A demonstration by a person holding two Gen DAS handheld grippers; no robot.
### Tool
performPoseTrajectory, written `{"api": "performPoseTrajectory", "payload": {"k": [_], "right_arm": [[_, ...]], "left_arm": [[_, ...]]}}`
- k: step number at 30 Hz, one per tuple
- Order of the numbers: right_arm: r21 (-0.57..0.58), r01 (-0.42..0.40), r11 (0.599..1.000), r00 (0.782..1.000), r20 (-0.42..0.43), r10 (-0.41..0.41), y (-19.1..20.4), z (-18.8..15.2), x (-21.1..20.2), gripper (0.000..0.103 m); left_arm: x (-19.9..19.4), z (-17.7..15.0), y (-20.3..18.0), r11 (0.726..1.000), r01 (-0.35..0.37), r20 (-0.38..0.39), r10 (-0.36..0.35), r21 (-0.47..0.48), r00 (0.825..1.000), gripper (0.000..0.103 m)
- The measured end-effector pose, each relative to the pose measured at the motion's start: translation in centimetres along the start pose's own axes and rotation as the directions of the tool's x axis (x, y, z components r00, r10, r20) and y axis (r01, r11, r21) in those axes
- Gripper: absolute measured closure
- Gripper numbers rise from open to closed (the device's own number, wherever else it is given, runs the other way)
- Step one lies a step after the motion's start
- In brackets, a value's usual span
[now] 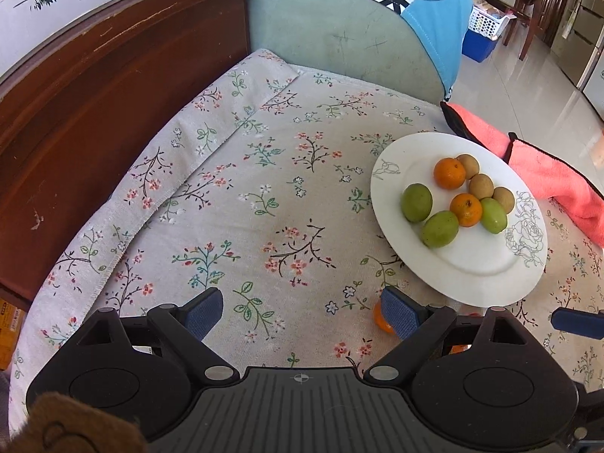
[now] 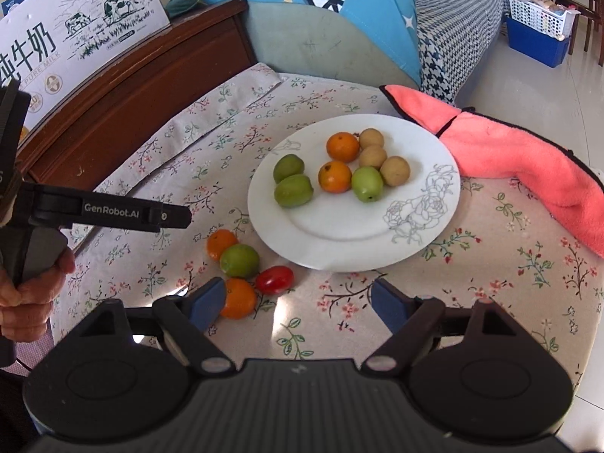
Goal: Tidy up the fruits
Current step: 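Move both open tools back to the fruit pile, then grasp a mandarin orange with the left tool while the right tool grasps another orange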
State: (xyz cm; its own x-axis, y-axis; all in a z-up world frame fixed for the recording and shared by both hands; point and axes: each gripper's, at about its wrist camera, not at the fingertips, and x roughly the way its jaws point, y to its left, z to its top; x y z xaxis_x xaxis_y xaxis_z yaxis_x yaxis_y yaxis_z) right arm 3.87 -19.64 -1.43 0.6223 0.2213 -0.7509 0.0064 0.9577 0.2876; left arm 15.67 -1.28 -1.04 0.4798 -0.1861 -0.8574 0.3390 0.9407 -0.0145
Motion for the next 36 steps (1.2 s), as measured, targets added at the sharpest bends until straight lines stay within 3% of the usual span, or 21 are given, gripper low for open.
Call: {"api": "performPoseTrajectory", "payload": {"k": [5, 12, 17, 24, 26, 28, 31, 36], "right_arm": [[-0.029, -0.015, 0.999, 1.0, -0.009, 0.015, 1.2, -0.8, 0.9, 0.032], [0.022, -0.069, 0.997, 0.997, -0.041, 0.07, 1.7, -0.7, 2.2, 0.05], [0.018, -0.063, 0.998, 0.996, -0.056, 0.064, 2.4, -0.7, 3.0, 0.052], [0.044, -0.07, 0.997, 0.995, -0.064, 0.073, 2.5, -0.6, 3.8, 0.06], [0.056, -0.078, 0.995, 0.995, -0.063, 0.082, 2.4, -0.7, 3.9, 0.062], [0.06, -0.089, 0.994, 0.994, -0.06, 0.093, 2.3, -0.7, 3.9, 0.07], [0.059, -0.109, 0.992, 0.992, -0.064, 0.112, 2.2, -0.6, 3.9, 0.073], [0.049, -0.112, 0.993, 0.991, -0.062, 0.115, 1.8, -0.6, 3.4, 0.073]], "left_arm": [[0.4, 0.2, -0.5, 0.999, 0.023, -0.007, -0.023, -0.022, 1.0, 0.012], [1.6, 0.2, -1.4, 0.999, 0.035, -0.049, -0.037, -0.037, 0.998, 0.013], [2.1, 0.4, -2.2, 0.997, 0.049, -0.054, -0.052, -0.052, 0.997, 0.016], [2.9, 0.3, -3.0, 0.996, 0.074, -0.07, -0.078, -0.057, 0.995, 0.036], [3.0, 0.1, -3.1, 0.995, 0.089, -0.068, -0.093, -0.05, 0.993, 0.046], [3.2, -0.1, -2.9, 0.992, 0.113, -0.084, -0.118, -0.064, 0.989, 0.064], [3.1, -0.2, -2.6, 0.991, 0.121, -0.073, -0.125, -0.058, 0.989, 0.077], [2.9, -0.5, -1.5, 0.99, 0.121, -0.067, -0.126, -0.069, 0.99, 0.077]]}}
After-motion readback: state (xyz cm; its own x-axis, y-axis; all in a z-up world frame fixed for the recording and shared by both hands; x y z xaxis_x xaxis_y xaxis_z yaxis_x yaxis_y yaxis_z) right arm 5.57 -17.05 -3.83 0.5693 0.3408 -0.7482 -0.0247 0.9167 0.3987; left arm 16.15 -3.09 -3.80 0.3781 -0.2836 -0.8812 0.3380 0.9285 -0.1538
